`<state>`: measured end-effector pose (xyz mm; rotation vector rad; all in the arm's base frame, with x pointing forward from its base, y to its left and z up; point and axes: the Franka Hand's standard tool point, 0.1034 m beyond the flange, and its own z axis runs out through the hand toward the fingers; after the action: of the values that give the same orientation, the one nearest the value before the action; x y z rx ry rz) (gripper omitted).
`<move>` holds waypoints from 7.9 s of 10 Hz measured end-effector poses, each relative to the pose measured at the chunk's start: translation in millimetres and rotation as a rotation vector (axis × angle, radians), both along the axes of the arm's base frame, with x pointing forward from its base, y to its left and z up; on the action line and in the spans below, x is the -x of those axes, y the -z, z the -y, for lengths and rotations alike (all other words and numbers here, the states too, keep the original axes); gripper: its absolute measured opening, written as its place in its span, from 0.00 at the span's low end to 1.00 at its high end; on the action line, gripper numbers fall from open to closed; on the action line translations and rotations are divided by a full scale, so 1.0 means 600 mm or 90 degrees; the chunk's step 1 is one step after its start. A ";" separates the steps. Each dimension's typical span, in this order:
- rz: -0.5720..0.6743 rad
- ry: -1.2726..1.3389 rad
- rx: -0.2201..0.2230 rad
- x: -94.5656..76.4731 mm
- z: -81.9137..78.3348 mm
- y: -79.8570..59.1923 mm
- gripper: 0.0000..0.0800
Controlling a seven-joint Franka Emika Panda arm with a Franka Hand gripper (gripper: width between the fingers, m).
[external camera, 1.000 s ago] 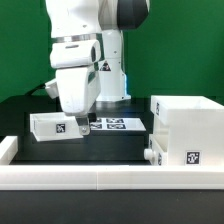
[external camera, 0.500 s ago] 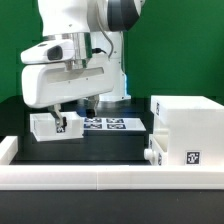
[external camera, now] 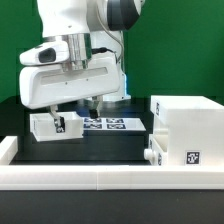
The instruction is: Assemble drawer
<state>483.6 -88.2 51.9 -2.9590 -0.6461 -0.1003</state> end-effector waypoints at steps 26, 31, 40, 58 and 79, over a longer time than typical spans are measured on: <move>0.048 0.088 0.053 0.205 0.018 0.079 0.48; 0.049 0.088 0.053 0.204 0.018 0.079 0.05; 0.058 0.025 0.037 0.086 -0.035 0.023 0.05; 0.079 -0.643 0.080 -0.024 -0.100 -0.005 0.05; 0.042 -0.672 0.051 -0.096 -0.138 -0.015 0.05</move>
Offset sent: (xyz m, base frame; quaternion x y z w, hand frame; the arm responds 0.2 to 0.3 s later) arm -0.0491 -0.0237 0.0189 -0.1247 0.0243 0.0351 0.9913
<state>540.9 -5.2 60.7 -2.2793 -2.1007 -0.0714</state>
